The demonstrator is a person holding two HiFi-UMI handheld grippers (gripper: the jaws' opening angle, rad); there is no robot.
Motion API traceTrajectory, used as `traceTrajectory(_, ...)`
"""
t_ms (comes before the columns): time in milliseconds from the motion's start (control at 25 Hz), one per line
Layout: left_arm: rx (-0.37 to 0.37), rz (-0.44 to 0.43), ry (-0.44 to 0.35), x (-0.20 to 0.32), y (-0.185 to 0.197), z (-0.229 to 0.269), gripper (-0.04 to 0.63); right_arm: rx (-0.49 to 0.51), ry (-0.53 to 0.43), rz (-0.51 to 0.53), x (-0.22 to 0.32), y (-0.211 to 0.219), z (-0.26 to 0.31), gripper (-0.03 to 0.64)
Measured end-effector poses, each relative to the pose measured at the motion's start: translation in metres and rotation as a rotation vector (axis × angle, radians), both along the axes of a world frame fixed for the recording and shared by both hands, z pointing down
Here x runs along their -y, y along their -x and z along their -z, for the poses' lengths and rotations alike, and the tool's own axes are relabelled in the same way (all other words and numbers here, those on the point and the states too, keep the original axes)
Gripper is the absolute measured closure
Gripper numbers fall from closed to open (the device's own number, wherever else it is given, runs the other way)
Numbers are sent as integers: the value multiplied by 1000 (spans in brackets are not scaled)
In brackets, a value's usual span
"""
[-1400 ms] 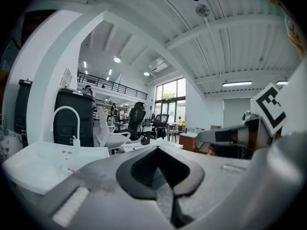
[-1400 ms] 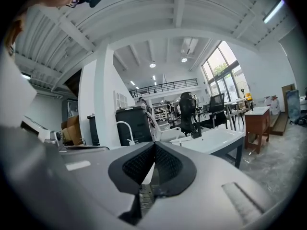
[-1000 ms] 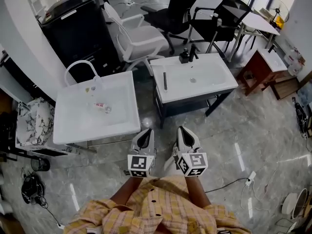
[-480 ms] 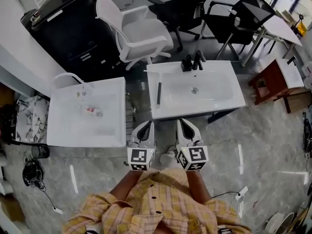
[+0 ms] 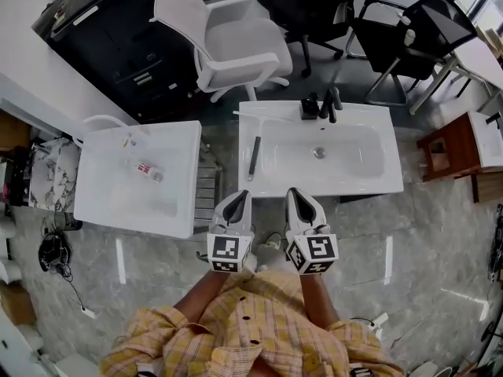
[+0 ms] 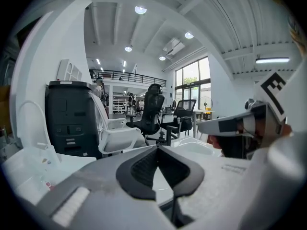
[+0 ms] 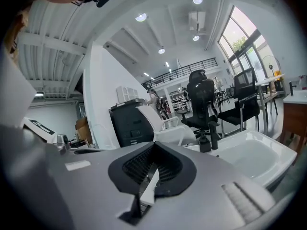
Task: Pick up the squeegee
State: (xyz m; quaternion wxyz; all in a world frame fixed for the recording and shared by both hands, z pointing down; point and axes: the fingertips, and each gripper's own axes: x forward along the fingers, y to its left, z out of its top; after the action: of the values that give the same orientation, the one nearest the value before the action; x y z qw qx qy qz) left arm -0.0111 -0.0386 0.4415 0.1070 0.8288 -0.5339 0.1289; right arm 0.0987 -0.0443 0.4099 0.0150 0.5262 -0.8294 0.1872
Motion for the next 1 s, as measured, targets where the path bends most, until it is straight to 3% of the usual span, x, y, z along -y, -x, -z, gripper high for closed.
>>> traceTrajectory(400,25,22,69,43,-2,-31,596,-39,46,32,34,-1,-28,620)
traceTrajectory(1000,32,66,202,148,-5,-87,595,-77,122,34,121,1,-62,620)
